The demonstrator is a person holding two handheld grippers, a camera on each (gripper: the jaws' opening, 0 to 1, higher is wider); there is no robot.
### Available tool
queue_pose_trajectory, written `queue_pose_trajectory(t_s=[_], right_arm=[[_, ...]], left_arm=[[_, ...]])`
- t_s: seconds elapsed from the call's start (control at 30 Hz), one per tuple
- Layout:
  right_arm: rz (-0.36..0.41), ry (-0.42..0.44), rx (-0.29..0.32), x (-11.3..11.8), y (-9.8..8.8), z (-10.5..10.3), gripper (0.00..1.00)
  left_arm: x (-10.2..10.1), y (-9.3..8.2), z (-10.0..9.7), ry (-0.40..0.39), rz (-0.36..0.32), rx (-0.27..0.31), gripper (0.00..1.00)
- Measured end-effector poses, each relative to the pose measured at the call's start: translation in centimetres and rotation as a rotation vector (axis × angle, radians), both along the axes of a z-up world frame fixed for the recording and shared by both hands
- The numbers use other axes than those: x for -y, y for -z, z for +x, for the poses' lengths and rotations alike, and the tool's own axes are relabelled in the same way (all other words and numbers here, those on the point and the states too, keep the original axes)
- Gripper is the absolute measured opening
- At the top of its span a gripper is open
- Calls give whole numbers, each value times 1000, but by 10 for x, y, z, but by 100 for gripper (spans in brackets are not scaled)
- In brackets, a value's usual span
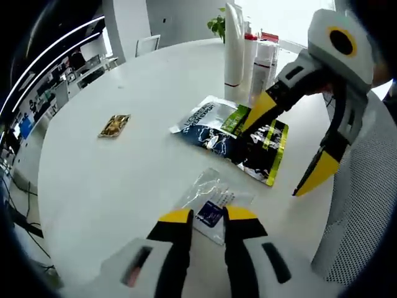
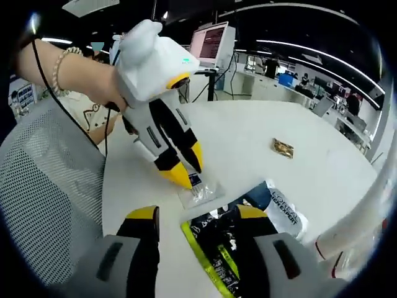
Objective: Arrange the skincare products in the storage area until every visible bottle or jar stands upright without overlapping.
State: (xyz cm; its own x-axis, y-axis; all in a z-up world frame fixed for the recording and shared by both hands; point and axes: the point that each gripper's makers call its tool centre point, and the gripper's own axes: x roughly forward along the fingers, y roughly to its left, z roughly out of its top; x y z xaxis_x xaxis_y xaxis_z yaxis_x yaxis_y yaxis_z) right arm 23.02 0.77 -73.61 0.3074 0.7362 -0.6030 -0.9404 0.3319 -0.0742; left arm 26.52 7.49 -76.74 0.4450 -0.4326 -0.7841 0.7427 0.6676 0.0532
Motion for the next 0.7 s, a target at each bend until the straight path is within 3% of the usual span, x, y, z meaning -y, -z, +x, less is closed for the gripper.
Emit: queue_pose_trajectory(t_s=[0.33,0.7], right_arm=[[6,18,-37,36,-1,-27,68],[9,203,-77,92,-5,-26,76]], left_arm=[[-1,0,1,-27,-3,-11,24],[-3,-1,2,-45,0,-17,29]])
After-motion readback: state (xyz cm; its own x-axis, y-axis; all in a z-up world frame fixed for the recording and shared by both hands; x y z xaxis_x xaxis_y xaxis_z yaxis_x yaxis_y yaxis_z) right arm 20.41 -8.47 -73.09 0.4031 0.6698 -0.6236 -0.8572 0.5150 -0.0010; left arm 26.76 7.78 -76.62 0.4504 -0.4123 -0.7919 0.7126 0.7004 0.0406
